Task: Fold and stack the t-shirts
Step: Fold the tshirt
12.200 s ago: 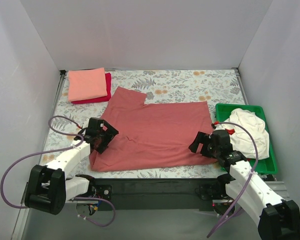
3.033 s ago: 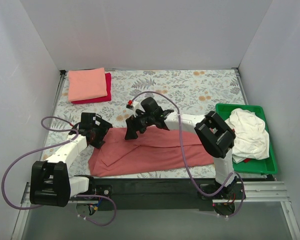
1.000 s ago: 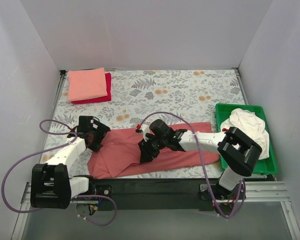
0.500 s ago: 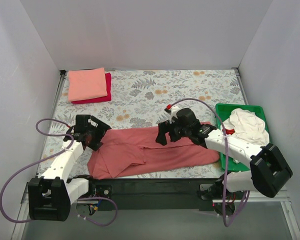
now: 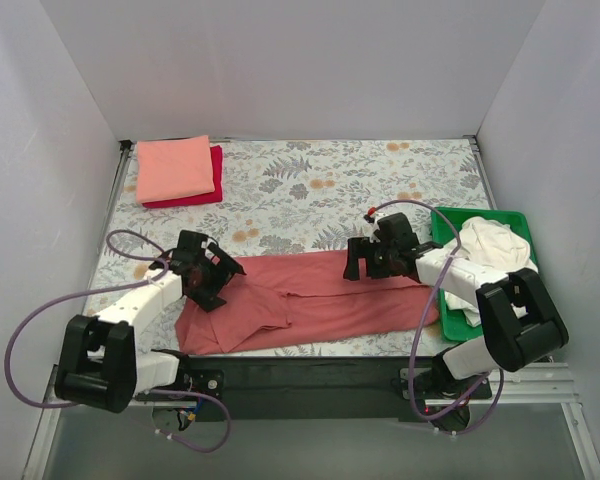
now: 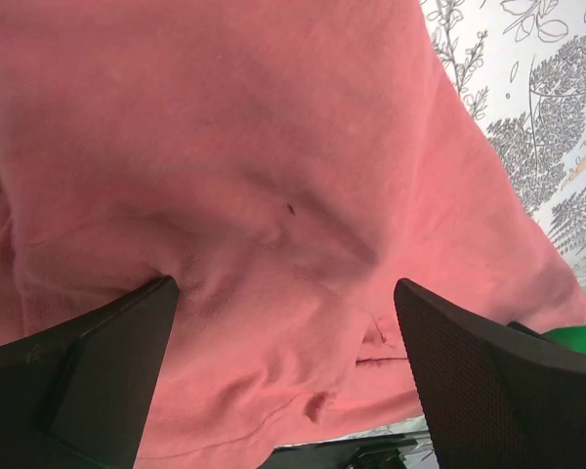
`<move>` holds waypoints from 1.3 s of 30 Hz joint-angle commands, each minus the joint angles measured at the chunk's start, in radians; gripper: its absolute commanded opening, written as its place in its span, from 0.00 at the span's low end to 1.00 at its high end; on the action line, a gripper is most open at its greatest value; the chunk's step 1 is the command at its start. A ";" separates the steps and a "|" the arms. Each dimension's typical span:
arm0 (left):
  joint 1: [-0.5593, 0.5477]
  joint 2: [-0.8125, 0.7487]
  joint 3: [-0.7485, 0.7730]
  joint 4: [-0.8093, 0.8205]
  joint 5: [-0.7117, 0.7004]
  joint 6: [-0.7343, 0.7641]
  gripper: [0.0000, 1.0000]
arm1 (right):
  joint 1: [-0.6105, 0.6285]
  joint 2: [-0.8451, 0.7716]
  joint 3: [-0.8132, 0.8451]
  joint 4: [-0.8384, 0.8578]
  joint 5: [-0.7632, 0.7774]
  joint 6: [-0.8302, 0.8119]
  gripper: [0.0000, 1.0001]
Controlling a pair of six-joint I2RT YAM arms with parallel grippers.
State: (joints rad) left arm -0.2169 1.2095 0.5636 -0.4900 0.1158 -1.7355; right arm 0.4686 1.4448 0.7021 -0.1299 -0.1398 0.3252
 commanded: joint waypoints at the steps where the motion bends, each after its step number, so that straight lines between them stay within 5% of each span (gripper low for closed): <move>1: -0.025 0.166 0.064 0.053 -0.042 0.020 0.94 | -0.002 -0.004 -0.047 -0.004 -0.012 -0.003 0.98; 9: -0.114 0.672 0.471 0.116 -0.007 0.094 0.94 | 0.014 -0.214 -0.269 0.010 -0.131 0.012 0.98; 16: -0.217 1.216 1.249 -0.059 -0.002 0.197 0.94 | 0.163 -0.328 -0.339 0.021 -0.236 0.052 0.98; 17: -0.226 1.277 1.456 -0.114 0.027 0.208 0.94 | 0.195 -0.325 -0.332 0.027 -0.242 0.058 0.98; 21: -0.240 1.571 1.898 -0.182 0.120 0.159 0.95 | 0.370 -0.227 -0.274 0.099 -0.308 0.074 0.98; 26: -0.240 1.570 1.751 0.097 0.162 0.037 0.95 | 0.453 -0.135 -0.170 0.151 -0.305 0.080 0.98; 39: -0.210 1.547 1.895 0.054 -0.174 0.131 0.98 | 0.455 -0.241 -0.058 0.010 -0.120 0.118 0.98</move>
State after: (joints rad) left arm -0.4614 2.7258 2.4447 -0.3435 0.1524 -1.6722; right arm 0.9195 1.2583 0.5880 -0.0662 -0.3363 0.4038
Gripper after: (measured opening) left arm 0.973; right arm 0.984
